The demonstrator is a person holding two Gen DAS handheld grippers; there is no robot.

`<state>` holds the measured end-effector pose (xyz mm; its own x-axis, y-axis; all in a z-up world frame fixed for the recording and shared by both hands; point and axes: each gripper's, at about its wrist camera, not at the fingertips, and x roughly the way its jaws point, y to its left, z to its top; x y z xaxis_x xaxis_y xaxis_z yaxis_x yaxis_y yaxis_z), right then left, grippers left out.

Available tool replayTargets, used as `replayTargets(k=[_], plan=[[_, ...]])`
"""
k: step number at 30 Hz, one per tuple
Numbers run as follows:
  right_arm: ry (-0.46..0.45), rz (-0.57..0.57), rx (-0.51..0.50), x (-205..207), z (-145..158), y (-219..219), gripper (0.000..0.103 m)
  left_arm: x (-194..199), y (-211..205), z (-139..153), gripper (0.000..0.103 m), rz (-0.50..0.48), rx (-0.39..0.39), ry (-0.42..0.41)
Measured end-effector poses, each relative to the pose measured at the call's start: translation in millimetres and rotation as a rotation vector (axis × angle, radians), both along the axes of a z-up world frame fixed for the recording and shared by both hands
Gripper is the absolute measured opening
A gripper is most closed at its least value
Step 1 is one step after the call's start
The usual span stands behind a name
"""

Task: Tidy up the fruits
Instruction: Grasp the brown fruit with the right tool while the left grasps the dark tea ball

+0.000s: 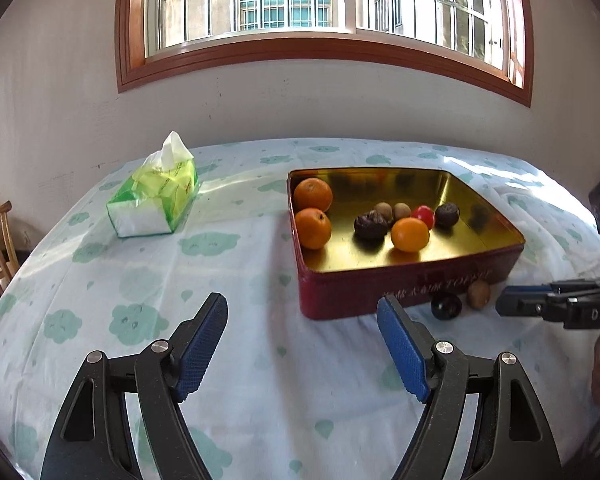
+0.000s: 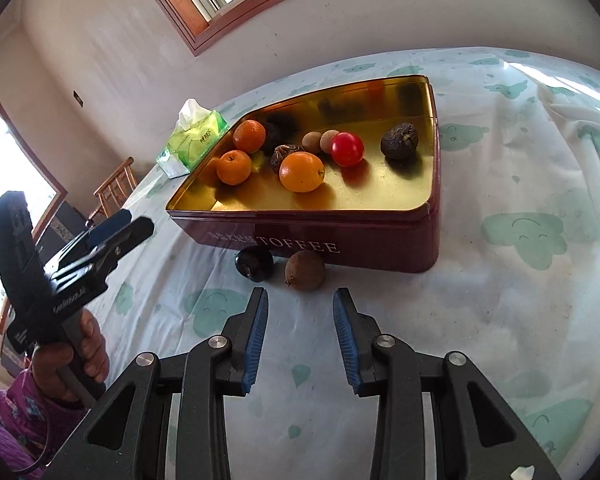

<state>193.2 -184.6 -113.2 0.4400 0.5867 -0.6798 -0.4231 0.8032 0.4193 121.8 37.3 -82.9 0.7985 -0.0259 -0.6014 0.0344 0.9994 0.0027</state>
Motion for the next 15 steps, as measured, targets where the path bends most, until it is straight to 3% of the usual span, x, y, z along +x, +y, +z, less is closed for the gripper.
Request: replayTargets(k=[6, 9, 12, 15], plan=[[-0.016, -0.062, -0.015, 11, -6, 15, 0.038, -25, 1, -9, 0.078, -0.012, -0.041, 0.039], [-0.013, -0.051, -0.044, 11, -7, 18, 0.023, -25, -9, -9, 0.078, -0.029, -0.055, 0.04], [-0.053, -0.018, -0.06, -3, -2, 8, 0.022, -18, -26, -7, 0.078, -0.065, -0.07, 0.053], [-0.07, -0.069, -0.079, -14, 2, -23, 0.022, -10, -44, -4, 0.078, -0.092, -0.079, 0.057]])
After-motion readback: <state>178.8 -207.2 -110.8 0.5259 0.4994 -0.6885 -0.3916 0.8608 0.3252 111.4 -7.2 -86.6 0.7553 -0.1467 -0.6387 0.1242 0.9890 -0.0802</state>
